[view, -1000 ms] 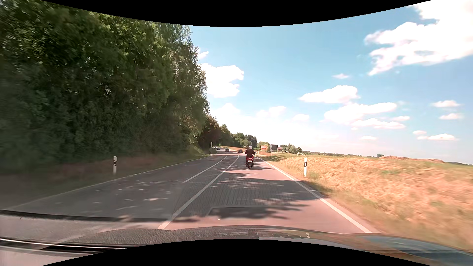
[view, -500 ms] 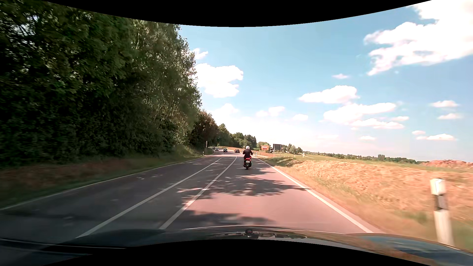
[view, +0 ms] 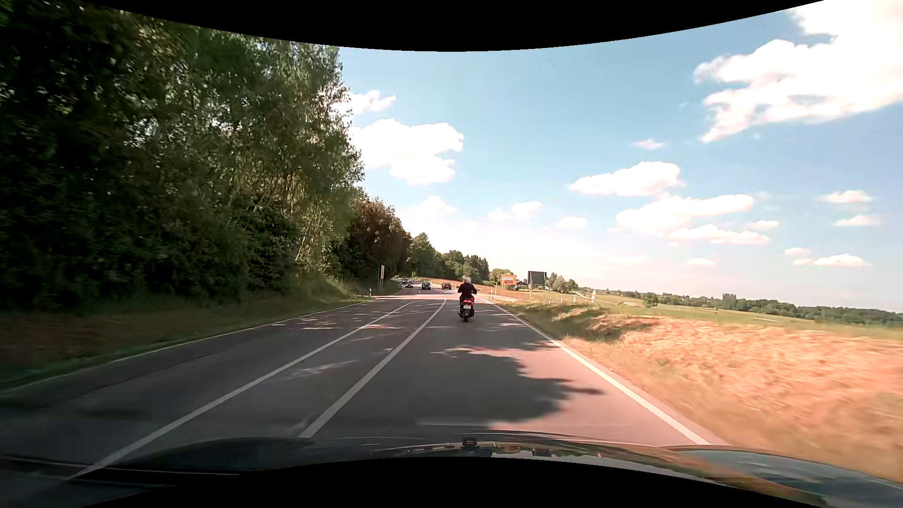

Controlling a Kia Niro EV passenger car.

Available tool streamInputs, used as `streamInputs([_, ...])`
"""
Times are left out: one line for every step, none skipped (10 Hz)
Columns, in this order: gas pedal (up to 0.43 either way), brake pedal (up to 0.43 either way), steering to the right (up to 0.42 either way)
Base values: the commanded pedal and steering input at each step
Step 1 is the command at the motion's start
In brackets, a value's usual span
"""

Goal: Follow the waypoints while adhering to traffic rules and regulations

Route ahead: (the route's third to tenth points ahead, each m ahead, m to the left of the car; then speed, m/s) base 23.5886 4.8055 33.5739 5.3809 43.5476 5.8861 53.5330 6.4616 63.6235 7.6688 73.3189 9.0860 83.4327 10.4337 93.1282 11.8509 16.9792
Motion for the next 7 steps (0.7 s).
streamInputs([0.268, 0.012, 0.003])
streamInputs([0.280, 0.012, 0.001])
streamInputs([0.280, 0.012, 0.000])
streamInputs([0.280, 0.012, -0.002])
streamInputs([0.280, 0.012, -0.004])
streamInputs([0.280, 0.012, -0.005])
streamInputs([0.280, 0.012, -0.006])
